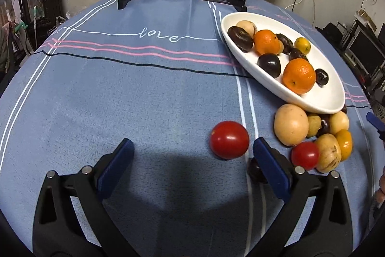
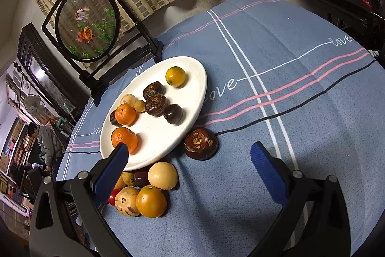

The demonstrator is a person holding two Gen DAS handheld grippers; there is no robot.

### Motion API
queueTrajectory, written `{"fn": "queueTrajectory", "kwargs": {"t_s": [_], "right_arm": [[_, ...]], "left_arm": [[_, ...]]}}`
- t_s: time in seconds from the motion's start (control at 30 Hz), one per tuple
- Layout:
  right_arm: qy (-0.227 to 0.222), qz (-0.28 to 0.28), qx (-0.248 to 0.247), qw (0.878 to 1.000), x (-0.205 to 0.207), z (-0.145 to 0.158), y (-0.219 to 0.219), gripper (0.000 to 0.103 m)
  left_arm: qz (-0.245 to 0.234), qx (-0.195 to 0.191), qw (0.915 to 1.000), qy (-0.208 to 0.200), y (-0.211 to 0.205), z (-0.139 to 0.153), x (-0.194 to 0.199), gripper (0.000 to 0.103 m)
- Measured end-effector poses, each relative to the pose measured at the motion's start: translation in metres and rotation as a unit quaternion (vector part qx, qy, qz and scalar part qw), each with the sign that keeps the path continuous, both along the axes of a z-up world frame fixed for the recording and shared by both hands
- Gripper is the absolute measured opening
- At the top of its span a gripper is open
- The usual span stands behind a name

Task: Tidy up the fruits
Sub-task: 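Grasp a red tomato with the left tool while the right grasps a dark red patterned fruit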

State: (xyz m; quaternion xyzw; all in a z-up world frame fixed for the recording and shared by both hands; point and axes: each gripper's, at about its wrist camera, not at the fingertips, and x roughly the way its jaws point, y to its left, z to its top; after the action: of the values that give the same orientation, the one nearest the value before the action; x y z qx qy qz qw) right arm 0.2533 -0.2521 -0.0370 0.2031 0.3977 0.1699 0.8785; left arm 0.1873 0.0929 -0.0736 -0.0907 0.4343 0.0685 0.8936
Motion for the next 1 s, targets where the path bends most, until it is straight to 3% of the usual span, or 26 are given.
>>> {"fn": "queueTrajectory", "kwargs": {"t_s": [0.43,0.6,0.63,0.7,0.77,0.9,1.0], "right_arm": [[-0.005,0.0,-0.011,1.0,0.0,-0.001,0.003,0.102],[-0.004,0.002,-0.011,1.0,-0.001,0.0,0.003,0.102],[-0.003,0.003,-0.011,1.0,0.0,-0.001,0.004,0.102],[-0.001,0.003,-0.01,1.0,0.0,-0.001,0.004,0.102],[-0.001,0.004,-0.01,1.0,0.0,-0.001,0.004,0.102],[-0.003,0.005,-0.01,1.0,-0.001,0.0,0.004,0.102],[-0.005,0.006,-0.01,1.0,-0.001,0.0,0.005,0.102]], "left_arm": [[-0.003,-0.022,0.9997,-0.007,0.006,-0.002,0.005,0.101],[-0.013,-0.025,0.9996,-0.01,0.007,0.003,0.004,0.083],[-0.014,-0.03,0.9994,-0.013,0.009,0.005,0.004,0.077],[-0.023,-0.049,0.9983,-0.021,0.012,0.007,0.003,0.053],[-0.044,-0.069,0.9965,-0.016,0.01,0.006,0.003,0.043],[-0.066,0.021,0.9976,-0.003,-0.019,0.002,0.005,0.045],[-0.064,0.022,0.9977,-0.006,-0.019,0.002,0.004,0.045]]}}
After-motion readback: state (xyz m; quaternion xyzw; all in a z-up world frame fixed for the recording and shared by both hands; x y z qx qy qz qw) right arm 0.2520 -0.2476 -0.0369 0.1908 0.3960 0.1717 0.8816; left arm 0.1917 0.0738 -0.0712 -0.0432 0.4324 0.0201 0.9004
